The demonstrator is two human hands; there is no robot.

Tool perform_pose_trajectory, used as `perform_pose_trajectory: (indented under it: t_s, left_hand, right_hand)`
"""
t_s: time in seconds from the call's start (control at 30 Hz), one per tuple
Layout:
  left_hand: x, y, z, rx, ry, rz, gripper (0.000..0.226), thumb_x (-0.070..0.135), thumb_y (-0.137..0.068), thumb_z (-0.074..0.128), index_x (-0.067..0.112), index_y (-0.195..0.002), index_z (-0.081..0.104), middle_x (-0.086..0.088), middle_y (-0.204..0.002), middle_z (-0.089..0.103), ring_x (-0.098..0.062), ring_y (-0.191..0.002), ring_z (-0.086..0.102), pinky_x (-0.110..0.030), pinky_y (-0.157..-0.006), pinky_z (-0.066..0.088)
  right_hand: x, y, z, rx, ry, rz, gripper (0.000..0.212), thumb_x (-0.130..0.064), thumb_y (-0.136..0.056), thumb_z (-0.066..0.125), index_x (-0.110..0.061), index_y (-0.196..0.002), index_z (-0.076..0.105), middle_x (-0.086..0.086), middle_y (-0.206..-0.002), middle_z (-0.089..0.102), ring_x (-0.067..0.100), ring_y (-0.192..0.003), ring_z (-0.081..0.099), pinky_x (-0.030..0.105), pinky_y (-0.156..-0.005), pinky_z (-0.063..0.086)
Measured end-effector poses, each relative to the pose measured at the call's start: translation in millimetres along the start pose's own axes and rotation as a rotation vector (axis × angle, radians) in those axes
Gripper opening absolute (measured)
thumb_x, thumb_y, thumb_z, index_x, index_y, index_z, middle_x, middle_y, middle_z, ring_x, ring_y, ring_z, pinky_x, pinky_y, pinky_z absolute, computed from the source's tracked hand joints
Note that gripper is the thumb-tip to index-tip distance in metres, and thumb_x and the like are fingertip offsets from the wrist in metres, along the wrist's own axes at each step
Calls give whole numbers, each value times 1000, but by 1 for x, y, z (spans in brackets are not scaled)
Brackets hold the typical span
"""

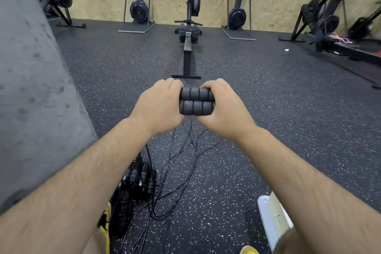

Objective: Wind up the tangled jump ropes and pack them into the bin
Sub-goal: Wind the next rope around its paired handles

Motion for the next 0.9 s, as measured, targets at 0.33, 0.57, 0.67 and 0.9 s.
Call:
perform_pose_trajectory:
  t_s: [0.33, 0.57, 0.67, 0.9]
  left_hand:
    - [-12, 4, 0, 19, 232, -168, 33, 33, -80, 71, 17, -102, 53, 0, -105, 62, -28, -99, 58, -35, -70, 40]
    - [-4, 13, -5, 17, 381, -135, 24, 27, -78, 68, 18, -97, 56, 4, -95, 60, -22, -87, 54, -35, -69, 40]
    - [-15, 14, -9, 14, 341, -142, 28, 30, -76, 70, 20, -98, 57, 5, -94, 60, -23, -89, 56, -37, -72, 46]
    - [-46, 14, -10, -77, 144, -9, 59, 69, -66, 80, 26, -98, 55, 8, -92, 53, -19, -90, 50, -37, -73, 45]
  right_hand:
    - [24, 17, 92, -523, -381, 399, 65, -25, -77, 83, -25, -133, 50, -7, -122, 63, 13, -113, 61, 37, -95, 53]
    - [-52, 24, 158, -629, -455, 185, 24, 13, -98, 37, -1, -92, 55, 11, -89, 68, -2, -78, 49, 18, -79, 50]
    - [-38, 9, 135, -486, -461, 219, 33, 14, -94, 39, -10, -74, 51, 3, -63, 52, -2, -51, 49, 19, -58, 50]
    - [36, 2, 61, -568, -263, 295, 16, -37, -94, 65, -27, -82, 69, -17, -60, 54, 6, -54, 46, 26, -61, 41]
Point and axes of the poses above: each hand's wrist, its own y-axis away from the middle knuckle, its own z-axis out of the palm, x = y × z, the point moved 7 cm from there along -y, towards the middle knuckle
